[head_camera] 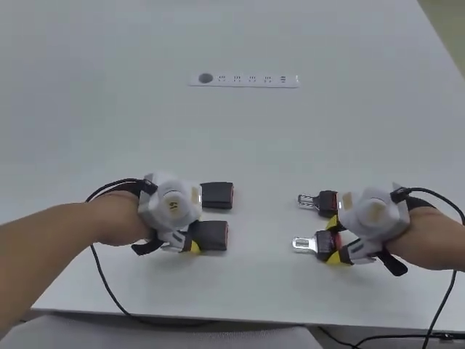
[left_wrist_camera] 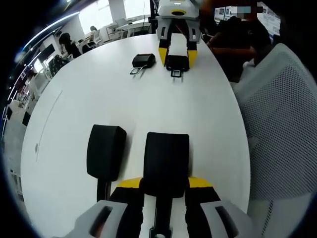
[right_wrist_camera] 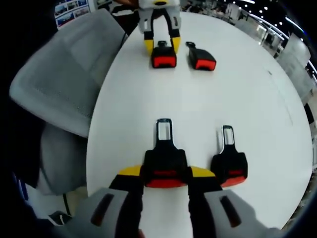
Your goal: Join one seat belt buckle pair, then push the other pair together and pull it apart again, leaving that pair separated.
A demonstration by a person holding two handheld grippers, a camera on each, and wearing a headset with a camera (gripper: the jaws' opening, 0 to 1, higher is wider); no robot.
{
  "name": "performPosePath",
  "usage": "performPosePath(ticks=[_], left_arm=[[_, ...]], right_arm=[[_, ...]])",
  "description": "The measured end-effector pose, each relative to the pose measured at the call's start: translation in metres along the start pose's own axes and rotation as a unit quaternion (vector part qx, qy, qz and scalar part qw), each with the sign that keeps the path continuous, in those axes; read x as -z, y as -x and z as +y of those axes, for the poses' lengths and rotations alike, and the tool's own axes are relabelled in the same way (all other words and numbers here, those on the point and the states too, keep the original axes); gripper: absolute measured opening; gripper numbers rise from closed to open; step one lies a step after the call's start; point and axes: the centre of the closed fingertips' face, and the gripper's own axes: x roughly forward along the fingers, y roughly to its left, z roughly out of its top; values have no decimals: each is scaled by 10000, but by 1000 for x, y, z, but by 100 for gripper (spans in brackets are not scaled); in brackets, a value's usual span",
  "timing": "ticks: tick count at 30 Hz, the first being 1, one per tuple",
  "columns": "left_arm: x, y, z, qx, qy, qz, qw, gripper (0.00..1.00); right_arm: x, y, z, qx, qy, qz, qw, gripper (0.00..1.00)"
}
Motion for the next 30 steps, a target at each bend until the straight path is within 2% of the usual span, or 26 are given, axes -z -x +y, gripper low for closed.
performPosePath(ticks=[5, 15, 30], left_arm=[[0, 0, 0, 27, -12, 21, 10000, 33], [1, -1, -1, 34, 4, 10, 10000, 33], [1, -1, -2, 42, 41, 22, 10000, 33]], right_arm=[[-10, -4, -1, 60, -106, -49, 9999, 34], [-42, -17, 2, 235, -169, -354, 9990, 34], [-92, -36, -1, 324, -185, -701, 9968, 34]])
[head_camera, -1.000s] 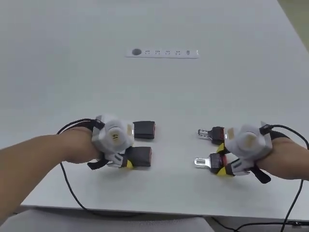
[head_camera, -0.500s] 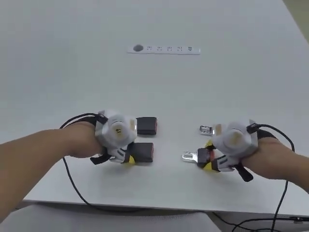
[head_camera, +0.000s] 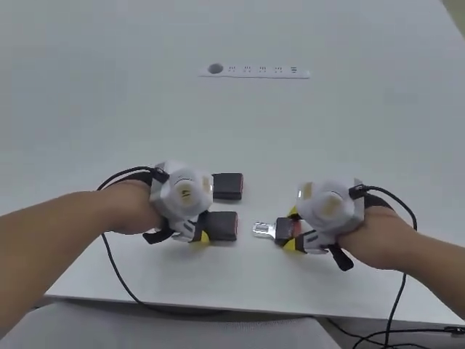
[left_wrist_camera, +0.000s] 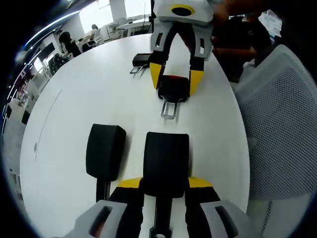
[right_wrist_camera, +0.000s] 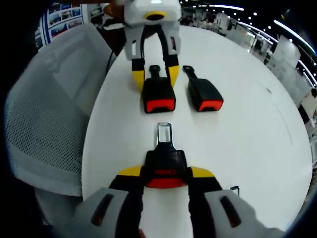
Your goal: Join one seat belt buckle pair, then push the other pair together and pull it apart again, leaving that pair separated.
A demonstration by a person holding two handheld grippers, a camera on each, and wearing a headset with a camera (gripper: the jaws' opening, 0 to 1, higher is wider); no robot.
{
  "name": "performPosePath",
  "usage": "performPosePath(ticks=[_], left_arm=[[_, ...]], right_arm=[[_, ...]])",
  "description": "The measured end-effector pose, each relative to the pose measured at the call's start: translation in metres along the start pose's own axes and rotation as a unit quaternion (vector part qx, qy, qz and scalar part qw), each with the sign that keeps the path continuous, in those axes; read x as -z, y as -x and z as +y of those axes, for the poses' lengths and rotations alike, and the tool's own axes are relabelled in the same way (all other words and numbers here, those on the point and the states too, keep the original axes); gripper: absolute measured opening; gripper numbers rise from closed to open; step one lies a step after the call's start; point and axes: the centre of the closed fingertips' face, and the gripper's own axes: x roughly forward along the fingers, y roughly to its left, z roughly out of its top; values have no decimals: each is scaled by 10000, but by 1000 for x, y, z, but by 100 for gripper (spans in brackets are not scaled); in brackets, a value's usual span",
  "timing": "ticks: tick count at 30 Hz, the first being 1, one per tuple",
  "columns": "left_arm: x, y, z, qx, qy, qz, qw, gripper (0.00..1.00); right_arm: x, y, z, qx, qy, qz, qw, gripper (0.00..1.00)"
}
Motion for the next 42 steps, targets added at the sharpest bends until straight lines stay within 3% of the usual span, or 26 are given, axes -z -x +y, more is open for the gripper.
performPosePath(ticks=[11, 35, 42], left_arm=[[0, 0, 0, 26, -5, 31, 10000, 33], [1, 0, 0, 30, -6, -5, 10000, 33], [1, -1, 1, 50, -75, -5, 10000, 32]], right_arm=[[-19, -11, 2, -51, 160, -20, 9999, 34], [-34, -21, 2, -182, 386, 21, 9991, 34], [-36, -23, 1, -264, 271, 22, 9993, 32]])
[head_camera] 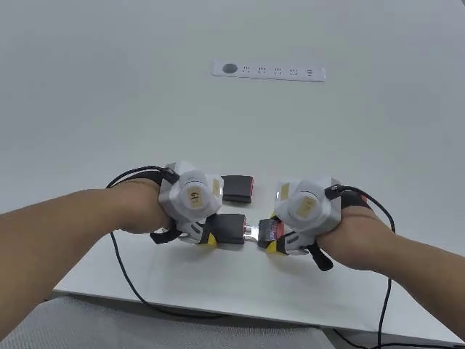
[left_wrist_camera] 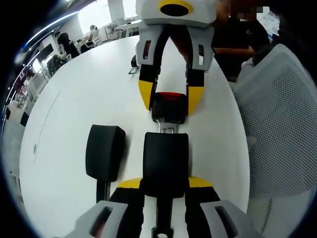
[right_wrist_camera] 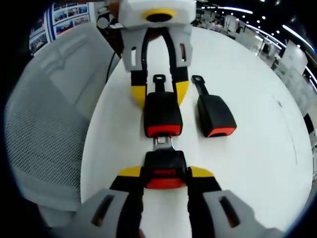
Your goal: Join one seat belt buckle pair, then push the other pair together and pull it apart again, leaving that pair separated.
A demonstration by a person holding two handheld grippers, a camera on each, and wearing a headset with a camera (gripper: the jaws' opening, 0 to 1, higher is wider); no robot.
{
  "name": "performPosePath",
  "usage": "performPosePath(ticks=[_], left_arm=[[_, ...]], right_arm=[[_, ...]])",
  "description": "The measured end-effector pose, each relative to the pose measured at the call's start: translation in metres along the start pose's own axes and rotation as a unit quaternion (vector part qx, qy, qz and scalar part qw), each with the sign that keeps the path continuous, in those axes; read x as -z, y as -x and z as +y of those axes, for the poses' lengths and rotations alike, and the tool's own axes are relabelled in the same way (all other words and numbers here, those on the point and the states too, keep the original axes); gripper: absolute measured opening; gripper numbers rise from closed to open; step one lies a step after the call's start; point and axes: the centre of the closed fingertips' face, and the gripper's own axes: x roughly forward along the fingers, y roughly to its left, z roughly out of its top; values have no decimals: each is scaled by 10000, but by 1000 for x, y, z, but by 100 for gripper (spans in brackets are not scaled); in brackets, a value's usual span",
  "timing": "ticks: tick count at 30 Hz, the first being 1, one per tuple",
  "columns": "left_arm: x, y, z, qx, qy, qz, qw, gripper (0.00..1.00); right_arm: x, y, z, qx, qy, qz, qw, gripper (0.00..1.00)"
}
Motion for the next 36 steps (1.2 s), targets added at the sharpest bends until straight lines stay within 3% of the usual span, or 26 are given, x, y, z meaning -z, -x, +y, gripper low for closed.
performPosePath(ticks=[18, 36], left_arm=[[-1, 0, 1, -1, 69, -24, 10000, 32], [-1, 0, 1, 96, -141, 41, 9998, 32]], right_arm=[[-6, -3, 1, -6, -46, -134, 9999, 31], [-6, -3, 0, -11, 184, 72, 9998, 31]])
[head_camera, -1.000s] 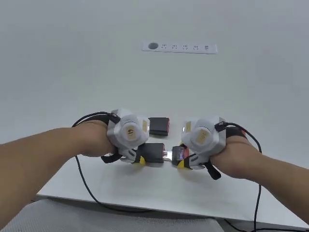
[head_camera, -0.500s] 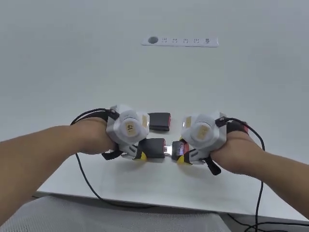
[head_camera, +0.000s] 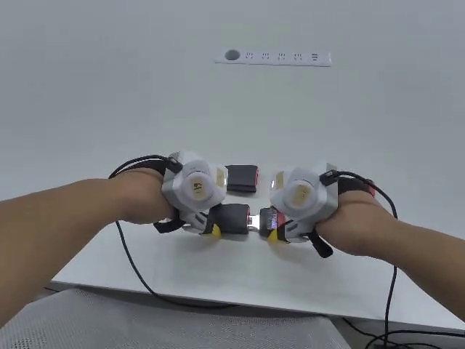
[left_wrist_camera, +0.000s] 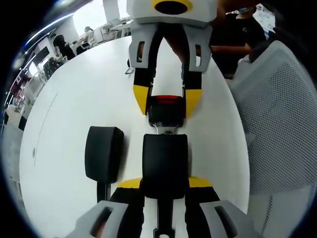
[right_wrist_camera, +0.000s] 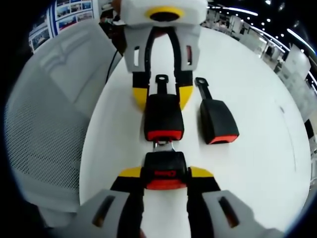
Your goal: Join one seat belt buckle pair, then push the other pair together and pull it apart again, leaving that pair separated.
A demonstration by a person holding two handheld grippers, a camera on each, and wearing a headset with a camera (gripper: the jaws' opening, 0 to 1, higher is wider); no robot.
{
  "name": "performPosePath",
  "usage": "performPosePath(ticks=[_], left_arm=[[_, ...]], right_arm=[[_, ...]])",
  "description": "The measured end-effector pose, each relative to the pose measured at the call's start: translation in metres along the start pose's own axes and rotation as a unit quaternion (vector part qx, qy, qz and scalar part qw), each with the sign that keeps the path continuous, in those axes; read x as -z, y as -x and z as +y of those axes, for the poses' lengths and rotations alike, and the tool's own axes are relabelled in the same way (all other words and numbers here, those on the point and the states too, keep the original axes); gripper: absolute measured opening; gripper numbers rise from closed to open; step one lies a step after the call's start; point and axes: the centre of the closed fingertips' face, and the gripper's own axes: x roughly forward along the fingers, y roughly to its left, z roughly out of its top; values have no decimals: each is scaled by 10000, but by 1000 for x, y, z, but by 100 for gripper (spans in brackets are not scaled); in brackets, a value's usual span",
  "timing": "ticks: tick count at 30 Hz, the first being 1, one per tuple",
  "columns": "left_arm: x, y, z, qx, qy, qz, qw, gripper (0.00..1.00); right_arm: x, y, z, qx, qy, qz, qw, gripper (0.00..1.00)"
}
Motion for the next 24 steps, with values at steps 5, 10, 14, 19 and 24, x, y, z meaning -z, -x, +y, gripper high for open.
performPosePath(ticks=[5, 10, 14, 19, 24], left_arm=[[0, 0, 0, -4, 2, 30, 10000, 32], [0, -1, 0, -10, 5, 65, 10000, 32], [0, -1, 0, -9, -1, 60, 10000, 32], [0, -1, 0, 3, -33, 68, 10000, 32], [0, -1, 1, -4, -38, 41, 10000, 32]], right_arm=[[-1, 0, 0, 38, -50, -43, 10000, 31], [-7, -4, 1, 54, -92, -98, 9999, 31], [-8, -5, 1, 65, -139, -142, 9998, 31], [-11, -7, 1, 102, -204, -187, 9996, 31], [-8, -9, 2, 97, -277, -188, 9994, 31]])
